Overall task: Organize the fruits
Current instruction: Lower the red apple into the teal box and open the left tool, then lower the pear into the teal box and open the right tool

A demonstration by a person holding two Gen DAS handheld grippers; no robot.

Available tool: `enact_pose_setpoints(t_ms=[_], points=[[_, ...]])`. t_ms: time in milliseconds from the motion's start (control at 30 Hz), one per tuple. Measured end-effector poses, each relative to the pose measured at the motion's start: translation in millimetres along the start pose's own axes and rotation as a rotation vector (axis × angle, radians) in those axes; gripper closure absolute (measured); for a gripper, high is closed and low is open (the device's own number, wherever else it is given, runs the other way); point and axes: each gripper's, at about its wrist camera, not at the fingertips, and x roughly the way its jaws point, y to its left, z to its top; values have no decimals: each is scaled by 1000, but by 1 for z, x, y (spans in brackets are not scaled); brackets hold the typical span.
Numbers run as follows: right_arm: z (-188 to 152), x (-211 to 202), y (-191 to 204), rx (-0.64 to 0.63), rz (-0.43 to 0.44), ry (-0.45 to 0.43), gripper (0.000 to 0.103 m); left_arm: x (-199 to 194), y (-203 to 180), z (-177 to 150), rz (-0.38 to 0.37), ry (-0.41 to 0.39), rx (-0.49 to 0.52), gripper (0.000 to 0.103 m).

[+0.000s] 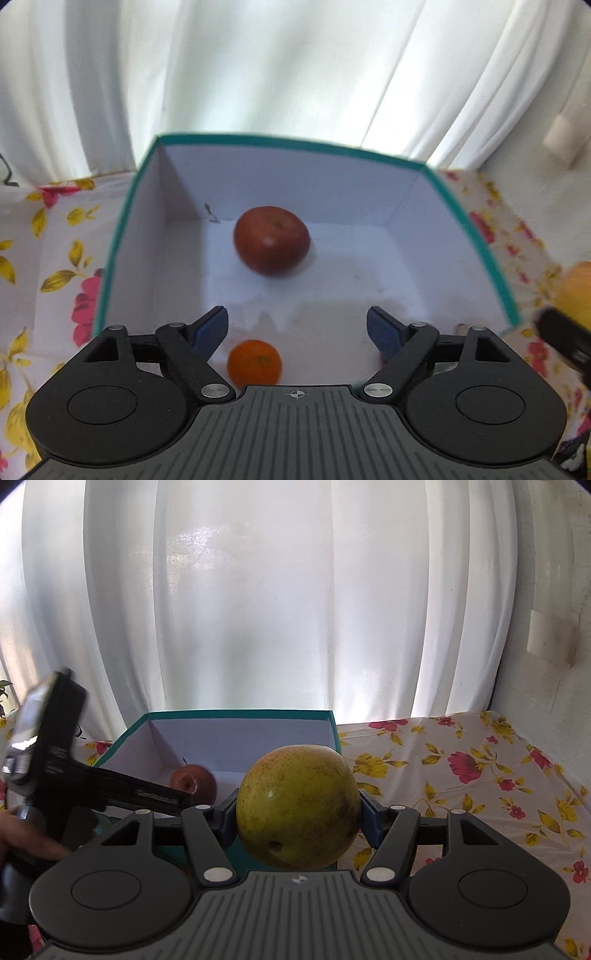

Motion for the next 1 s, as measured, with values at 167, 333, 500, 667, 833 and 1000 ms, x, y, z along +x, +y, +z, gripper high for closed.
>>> enact_pose_setpoints(t_ms=[167, 333, 500, 667, 833, 1000], points=[[-1, 2, -3, -2, -3, -7, 40, -77, -4, -30, 64, -219, -36, 6], [0, 12, -3, -12, 8, -5, 40, -87, -2, -47, 112, -196, -49, 6], [1, 30, 6, -33, 38, 21, 40, -85, 13, -59, 127, -162, -106, 6], [-1, 56, 16, -62, 50, 56, 40, -87, 19, -70, 139, -131, -116, 6], [0, 84, 17, -49, 63, 137, 40, -82, 17, -82, 154, -91, -97, 6], [-4, 95, 23, -61, 66, 177, 40, -78, 16, -97, 155, -55, -83, 6]])
